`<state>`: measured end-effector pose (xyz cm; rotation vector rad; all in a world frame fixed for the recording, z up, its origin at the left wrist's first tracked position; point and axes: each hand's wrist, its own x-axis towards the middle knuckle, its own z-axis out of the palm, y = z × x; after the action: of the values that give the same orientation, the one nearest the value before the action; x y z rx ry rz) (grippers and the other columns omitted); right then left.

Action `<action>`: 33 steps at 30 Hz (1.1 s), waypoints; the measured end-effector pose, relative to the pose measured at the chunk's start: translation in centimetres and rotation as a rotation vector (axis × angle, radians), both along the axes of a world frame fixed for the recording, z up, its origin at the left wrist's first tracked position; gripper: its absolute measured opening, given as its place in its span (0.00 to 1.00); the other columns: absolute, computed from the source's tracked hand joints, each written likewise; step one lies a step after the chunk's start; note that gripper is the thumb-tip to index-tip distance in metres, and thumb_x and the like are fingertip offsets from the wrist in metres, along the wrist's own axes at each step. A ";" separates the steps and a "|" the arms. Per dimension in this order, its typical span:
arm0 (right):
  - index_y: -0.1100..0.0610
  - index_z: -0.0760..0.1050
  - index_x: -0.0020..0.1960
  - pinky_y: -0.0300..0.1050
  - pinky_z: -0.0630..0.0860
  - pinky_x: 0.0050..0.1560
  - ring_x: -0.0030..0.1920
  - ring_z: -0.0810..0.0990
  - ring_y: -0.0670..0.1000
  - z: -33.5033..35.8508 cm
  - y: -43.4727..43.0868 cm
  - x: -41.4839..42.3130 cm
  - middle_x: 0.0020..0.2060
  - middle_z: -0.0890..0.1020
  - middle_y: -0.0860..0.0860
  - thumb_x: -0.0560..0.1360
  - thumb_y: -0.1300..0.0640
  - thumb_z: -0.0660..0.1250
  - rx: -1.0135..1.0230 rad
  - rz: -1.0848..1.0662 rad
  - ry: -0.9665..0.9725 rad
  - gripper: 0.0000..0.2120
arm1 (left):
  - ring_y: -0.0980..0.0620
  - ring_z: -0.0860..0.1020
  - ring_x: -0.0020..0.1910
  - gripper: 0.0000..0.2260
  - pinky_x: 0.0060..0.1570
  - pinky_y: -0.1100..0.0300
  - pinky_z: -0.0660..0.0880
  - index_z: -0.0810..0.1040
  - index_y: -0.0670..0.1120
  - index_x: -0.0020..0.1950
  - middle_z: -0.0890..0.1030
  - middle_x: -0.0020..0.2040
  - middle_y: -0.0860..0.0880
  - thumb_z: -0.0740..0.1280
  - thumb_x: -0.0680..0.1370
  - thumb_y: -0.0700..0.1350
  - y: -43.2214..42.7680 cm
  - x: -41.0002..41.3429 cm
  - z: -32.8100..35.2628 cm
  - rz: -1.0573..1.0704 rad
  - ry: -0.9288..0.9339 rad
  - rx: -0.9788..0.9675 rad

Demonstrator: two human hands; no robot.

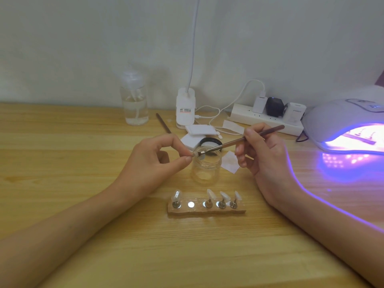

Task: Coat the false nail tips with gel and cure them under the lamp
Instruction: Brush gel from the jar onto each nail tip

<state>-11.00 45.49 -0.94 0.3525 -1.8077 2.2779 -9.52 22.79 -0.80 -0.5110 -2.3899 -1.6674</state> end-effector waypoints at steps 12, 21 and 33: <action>0.54 0.72 0.44 0.37 0.72 0.28 0.30 0.77 0.47 -0.1 0.2 -0.1 0.29 0.79 0.51 0.82 0.59 0.62 -0.034 -0.023 0.004 0.07 | 0.59 0.65 0.23 0.04 0.27 0.73 0.62 0.80 0.43 0.41 0.75 0.26 0.65 0.73 0.74 0.39 0.2 -0.1 0.0 0.001 0.039 -0.032; 0.55 0.71 0.44 0.37 0.72 0.28 0.30 0.76 0.48 -0.1 0.1 0.0 0.29 0.79 0.52 0.82 0.59 0.62 0.010 -0.034 0.019 0.07 | 0.60 0.64 0.22 0.04 0.26 0.74 0.61 0.80 0.42 0.41 0.74 0.25 0.66 0.74 0.74 0.39 0.2 -0.1 -0.1 0.001 0.039 -0.028; 0.56 0.71 0.45 0.38 0.73 0.29 0.30 0.76 0.49 -0.1 0.1 0.0 0.29 0.79 0.53 0.81 0.58 0.62 0.041 -0.010 0.035 0.06 | 0.59 0.65 0.23 0.04 0.27 0.72 0.62 0.80 0.43 0.40 0.76 0.27 0.63 0.74 0.74 0.40 0.1 -0.1 0.0 -0.001 0.027 -0.013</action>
<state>-10.95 45.57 -1.03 0.3863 -1.8366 2.2171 -9.60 22.92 -0.83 -0.5340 -2.3829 -1.6361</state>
